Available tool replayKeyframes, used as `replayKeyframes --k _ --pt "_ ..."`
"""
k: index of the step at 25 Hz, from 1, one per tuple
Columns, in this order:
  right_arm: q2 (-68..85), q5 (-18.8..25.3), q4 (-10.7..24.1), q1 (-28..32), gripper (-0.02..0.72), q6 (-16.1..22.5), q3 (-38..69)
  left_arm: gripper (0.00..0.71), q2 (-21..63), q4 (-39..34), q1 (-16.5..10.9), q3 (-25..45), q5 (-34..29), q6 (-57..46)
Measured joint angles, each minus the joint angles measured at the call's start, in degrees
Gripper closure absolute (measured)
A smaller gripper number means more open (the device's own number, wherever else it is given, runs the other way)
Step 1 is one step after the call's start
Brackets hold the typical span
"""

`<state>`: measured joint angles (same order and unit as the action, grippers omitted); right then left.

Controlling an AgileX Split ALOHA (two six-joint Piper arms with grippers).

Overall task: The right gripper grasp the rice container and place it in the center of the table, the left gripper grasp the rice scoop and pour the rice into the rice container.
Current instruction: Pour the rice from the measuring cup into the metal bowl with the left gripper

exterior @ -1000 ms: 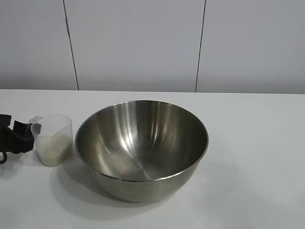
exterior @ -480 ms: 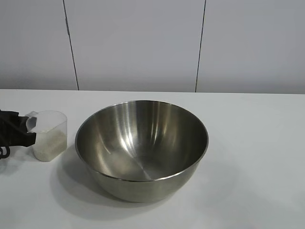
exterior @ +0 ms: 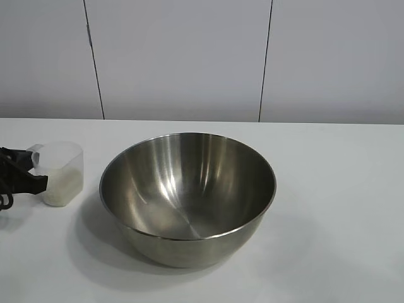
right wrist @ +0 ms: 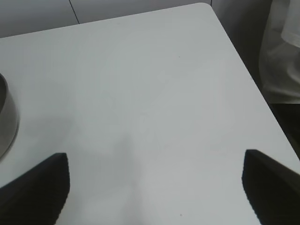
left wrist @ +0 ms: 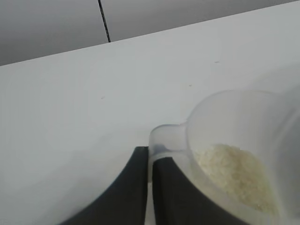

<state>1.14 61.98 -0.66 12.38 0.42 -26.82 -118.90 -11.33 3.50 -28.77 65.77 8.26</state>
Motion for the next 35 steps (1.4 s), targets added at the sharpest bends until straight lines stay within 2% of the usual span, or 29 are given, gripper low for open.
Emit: replayKeyframes --k 8,16,18,22,26,33,35 --pt "0.0 0.0 0.0 0.0 0.009 0.0 0.0 0.698 1.88 -1.37 0.0 0.0 -0.64 -1.59" --pt "0.0 0.0 0.0 0.0 0.009 -0.01 0.0 0.698 11.59 -3.82 0.0 -0.05 -1.19 1.03" --pt "0.0 0.0 0.0 0.0 0.009 -0.01 0.0 0.698 15.26 -5.08 0.0 -0.56 -3.28 1.91" --pt "0.0 0.0 0.0 0.0 0.009 -0.01 0.0 0.698 22.17 -8.57 0.48 -2.97 -11.95 2.63" --pt "0.0 -0.05 0.0 0.0 0.009 -0.01 0.0 0.698 28.66 -9.31 5.03 -7.07 -22.39 3.98" --pt "0.0 0.0 0.0 0.0 0.009 -0.01 0.0 0.698 31.16 -9.71 19.16 -17.11 -39.74 17.06" --pt "0.0 0.0 0.0 0.0 0.009 -0.01 0.0 0.698 31.16 -9.75 23.06 -19.06 -43.02 22.72"
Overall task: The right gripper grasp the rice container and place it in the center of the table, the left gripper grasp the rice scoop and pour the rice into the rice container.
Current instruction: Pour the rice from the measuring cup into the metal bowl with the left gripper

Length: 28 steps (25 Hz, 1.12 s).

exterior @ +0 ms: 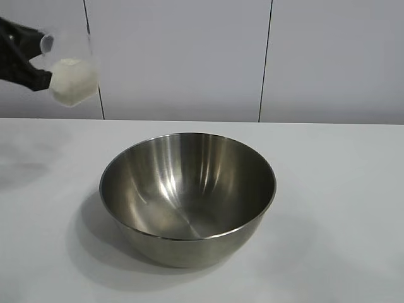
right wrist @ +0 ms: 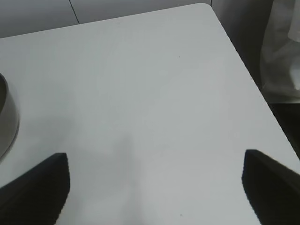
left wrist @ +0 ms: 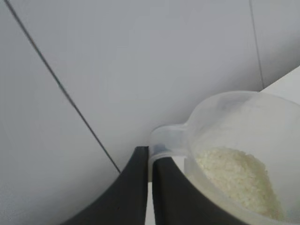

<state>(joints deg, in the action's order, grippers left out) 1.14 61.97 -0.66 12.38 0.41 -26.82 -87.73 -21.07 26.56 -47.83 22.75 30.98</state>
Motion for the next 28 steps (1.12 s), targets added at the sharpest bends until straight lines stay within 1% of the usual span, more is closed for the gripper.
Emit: replayKeyframes --k 3,9,11,13,15,17,19,21,28 --pt "0.0 0.0 0.0 0.0 0.009 0.0 0.0 0.698 -0.12 0.0 3.93 -1.12 -2.22 8.04" --pt "0.0 0.0 0.0 0.0 0.009 0.0 0.0 0.699 -3.33 0.0 9.98 -1.25 -4.4 20.62" --pt "0.0 0.0 0.0 0.0 0.009 0.0 0.0 0.699 -4.96 0.0 12.0 -1.25 -4.4 28.36" --pt "0.0 0.0 0.0 0.0 0.009 0.0 0.0 0.699 -6.38 0.0 13.3 -1.25 -4.4 37.03" --pt "0.0 0.0 0.0 0.0 0.009 0.0 0.0 0.699 -7.7 0.0 13.78 -1.25 -4.29 46.2" --pt "0.0 0.0 0.0 0.0 0.009 0.0 0.0 0.699 -8.39 0.0 13.77 -1.25 -3.99 52.78" --pt "0.0 0.0 0.0 0.0 0.009 0.0 0.0 0.699 -8.53 0.0 13.77 -1.25 -3.63 56.94" --pt "0.0 0.0 0.0 0.0 0.009 0.0 0.0 0.699 -8.53 0.06 13.77 -1.25 -2.44 58.92" --pt "0.0 0.0 0.0 0.0 0.009 0.0 0.0 0.699 -8.53 0.06 13.77 -1.32 2.81 59.63"
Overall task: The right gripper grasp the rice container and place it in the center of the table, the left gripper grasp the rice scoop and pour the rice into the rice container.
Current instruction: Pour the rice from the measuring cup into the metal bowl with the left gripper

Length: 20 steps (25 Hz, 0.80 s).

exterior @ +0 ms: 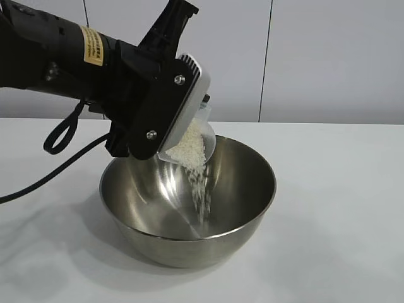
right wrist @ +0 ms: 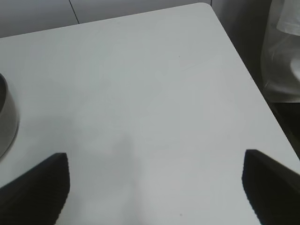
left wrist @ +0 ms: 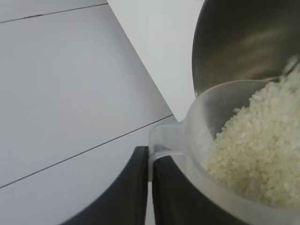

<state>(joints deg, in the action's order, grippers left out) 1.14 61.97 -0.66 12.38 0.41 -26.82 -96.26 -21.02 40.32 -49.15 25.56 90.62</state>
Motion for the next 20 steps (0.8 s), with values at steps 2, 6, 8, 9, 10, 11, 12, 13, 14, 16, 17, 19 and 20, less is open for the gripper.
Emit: replayKeyframes --k 2,6,8,9,10,11,12,13,14,16,17,19,20 --pt "0.0 0.0 0.0 0.0 0.009 0.0 0.0 0.699 0.0 0.0 0.0 0.0 0.96 0.05" --pt "0.0 0.0 0.0 0.0 0.009 0.0 0.0 0.699 0.0 -0.16 0.0 0.0 1.45 0.22" --pt "0.0 0.0 0.0 0.0 0.009 0.0 0.0 0.699 0.0 -1.67 0.0 0.0 1.45 1.32" --pt "0.0 0.0 0.0 0.0 0.009 0.0 0.0 0.699 0.0 -3.0 0.0 0.0 1.45 2.3" --pt "0.0 0.0 0.0 0.0 0.009 0.0 0.0 0.699 0.0 -4.14 0.0 0.0 1.39 3.94" --pt "0.0 0.0 0.0 0.0 0.009 0.0 0.0 0.699 0.0 -5.34 0.0 0.0 1.18 6.01" --pt "0.0 0.0 0.0 0.0 0.009 0.0 0.0 0.699 0.0 -6.25 0.0 0.0 0.79 8.45" --pt "0.0 0.0 0.0 0.0 0.009 0.0 0.0 0.699 0.0 -6.83 0.0 0.0 0.06 10.68" --pt "0.0 0.0 0.0 0.0 0.009 0.0 0.0 0.699 0.0 -7.15 0.0 0.0 -0.58 13.61" --pt "0.0 0.0 0.0 0.0 0.009 0.0 0.0 0.699 0.0 -7.35 0.0 0.0 -1.76 18.85" --pt "0.0 0.0 0.0 0.0 0.009 0.0 0.0 0.699 0.0 -7.39 0.0 0.0 -2.22 21.33" --pt "0.0 0.0 0.0 0.0 0.009 0.0 0.0 0.699 0.0 -7.39 0.0 0.0 -2.98 25.38" --pt "0.0 0.0 0.0 0.0 0.009 0.0 0.0 0.699 0.0 -7.39 0.0 0.0 -3.06 26.73"
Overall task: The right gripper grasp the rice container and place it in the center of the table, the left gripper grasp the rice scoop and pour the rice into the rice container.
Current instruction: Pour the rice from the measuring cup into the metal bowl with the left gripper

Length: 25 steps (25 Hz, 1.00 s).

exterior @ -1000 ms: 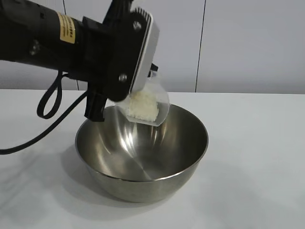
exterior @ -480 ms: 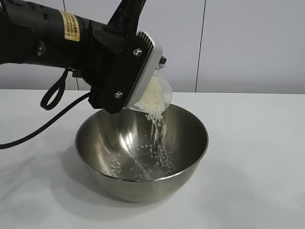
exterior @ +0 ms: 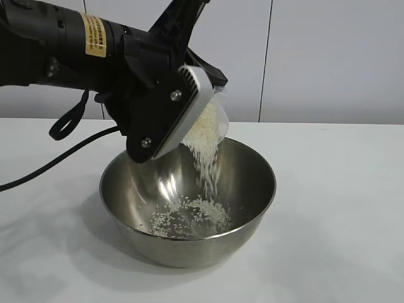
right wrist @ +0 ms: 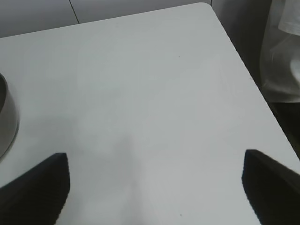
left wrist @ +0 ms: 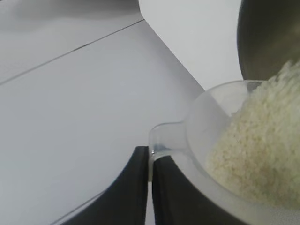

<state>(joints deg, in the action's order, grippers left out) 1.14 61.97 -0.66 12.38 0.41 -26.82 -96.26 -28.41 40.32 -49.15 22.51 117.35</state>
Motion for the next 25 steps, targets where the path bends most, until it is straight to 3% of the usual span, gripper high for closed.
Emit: replayKeyframes --k 6,25 --pt "0.0 0.0 0.0 0.0 0.009 0.0 0.0 0.699 0.0 -1.14 0.0 0.0 -0.11 4.3" --pt "0.0 0.0 0.0 0.0 0.009 0.0 0.0 0.699 0.0 -6.71 0.0 0.0 -1.54 4.52"
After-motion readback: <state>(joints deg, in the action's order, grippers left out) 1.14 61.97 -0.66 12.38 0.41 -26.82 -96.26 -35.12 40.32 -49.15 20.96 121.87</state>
